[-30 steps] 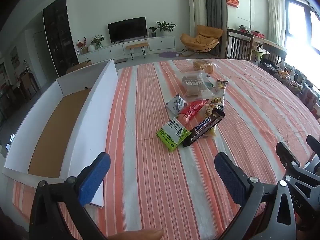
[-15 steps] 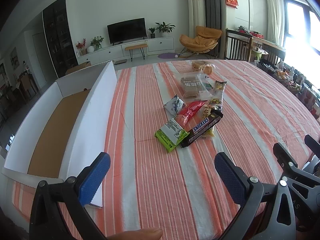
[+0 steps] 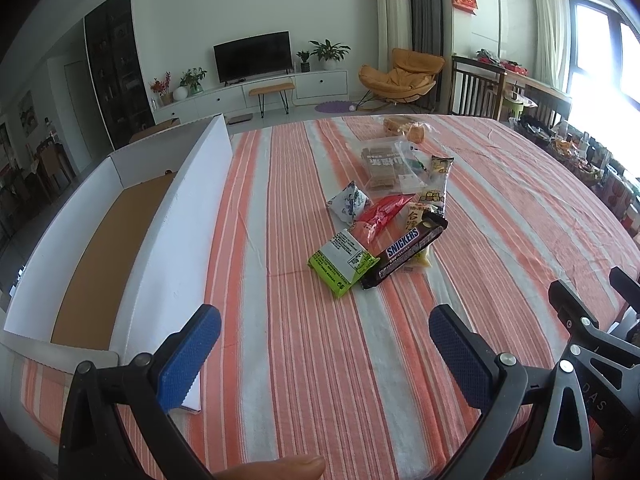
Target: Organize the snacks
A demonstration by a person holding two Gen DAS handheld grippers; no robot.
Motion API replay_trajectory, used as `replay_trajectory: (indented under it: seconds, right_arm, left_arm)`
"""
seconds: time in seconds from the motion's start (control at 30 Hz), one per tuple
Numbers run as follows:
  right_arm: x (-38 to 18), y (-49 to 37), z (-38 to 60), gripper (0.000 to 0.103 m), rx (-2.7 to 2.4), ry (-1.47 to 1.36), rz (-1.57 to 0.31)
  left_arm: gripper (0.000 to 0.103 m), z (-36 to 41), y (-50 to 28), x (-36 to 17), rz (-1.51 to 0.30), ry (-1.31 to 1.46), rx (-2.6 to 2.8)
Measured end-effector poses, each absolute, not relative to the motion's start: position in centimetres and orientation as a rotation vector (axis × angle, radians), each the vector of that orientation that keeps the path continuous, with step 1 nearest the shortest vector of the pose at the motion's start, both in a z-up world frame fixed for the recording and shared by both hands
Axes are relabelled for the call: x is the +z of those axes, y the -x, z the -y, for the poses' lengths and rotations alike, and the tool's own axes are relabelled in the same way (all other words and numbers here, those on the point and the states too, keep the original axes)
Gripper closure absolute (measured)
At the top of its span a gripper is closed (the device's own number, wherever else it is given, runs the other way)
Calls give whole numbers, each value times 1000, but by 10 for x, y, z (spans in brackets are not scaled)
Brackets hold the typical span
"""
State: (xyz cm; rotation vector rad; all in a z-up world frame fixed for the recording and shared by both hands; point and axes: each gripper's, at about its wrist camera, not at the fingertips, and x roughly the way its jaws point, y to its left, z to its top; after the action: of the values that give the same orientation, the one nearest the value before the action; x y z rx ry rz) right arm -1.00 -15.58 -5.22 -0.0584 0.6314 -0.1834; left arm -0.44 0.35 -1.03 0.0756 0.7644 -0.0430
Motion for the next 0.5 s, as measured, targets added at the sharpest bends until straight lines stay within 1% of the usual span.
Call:
replay_trajectory:
  seconds: [0.5]
  right_arm:
    - [-55, 9, 158, 12, -184, 51, -644]
  left_arm:
    - [0, -10, 0, -30, -839, -50, -44]
